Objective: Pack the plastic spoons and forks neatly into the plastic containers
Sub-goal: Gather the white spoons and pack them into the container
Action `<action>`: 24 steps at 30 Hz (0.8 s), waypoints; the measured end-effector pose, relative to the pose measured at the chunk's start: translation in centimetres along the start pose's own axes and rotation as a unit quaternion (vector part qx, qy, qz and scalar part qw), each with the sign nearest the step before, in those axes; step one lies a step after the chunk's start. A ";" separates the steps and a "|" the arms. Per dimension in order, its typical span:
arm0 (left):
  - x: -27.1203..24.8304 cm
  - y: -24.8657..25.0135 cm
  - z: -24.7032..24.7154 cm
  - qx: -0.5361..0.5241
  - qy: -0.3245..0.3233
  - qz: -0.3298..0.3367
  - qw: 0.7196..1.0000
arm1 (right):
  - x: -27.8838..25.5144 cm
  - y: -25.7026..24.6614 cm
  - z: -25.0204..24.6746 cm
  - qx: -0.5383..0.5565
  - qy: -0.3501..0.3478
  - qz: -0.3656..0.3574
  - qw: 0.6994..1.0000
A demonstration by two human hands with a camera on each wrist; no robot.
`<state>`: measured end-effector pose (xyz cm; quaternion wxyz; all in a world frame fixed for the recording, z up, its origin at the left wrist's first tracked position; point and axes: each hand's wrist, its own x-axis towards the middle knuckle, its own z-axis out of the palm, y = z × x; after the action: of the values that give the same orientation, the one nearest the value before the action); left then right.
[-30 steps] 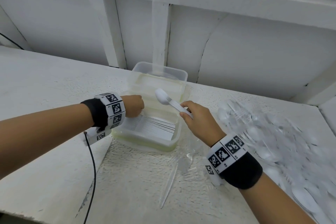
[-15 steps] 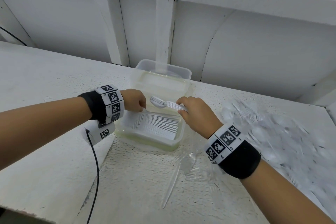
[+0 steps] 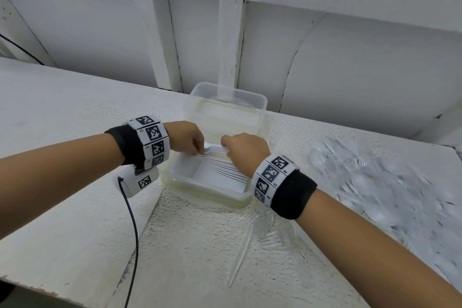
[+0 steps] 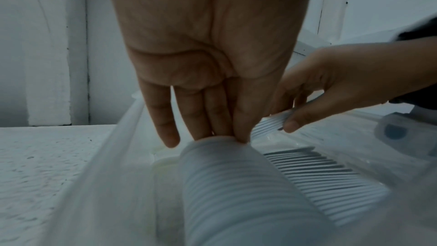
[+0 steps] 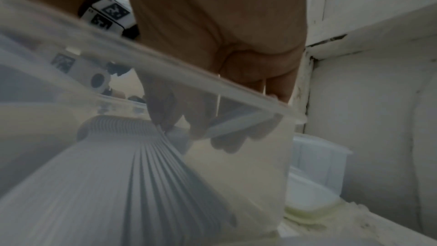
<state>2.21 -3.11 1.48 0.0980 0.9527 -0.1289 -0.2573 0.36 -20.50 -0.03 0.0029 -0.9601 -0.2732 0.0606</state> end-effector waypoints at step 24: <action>-2.4 -3.2 1.0 -0.325 0.169 -0.188 0.911 | 2.0 0.3 1.1 0.187 -0.131 0.000 0.974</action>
<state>0.30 0.54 0.89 0.3726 0.9040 0.1615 -0.1336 2.10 -19.74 -1.40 0.1462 -0.9263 -0.2546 0.2359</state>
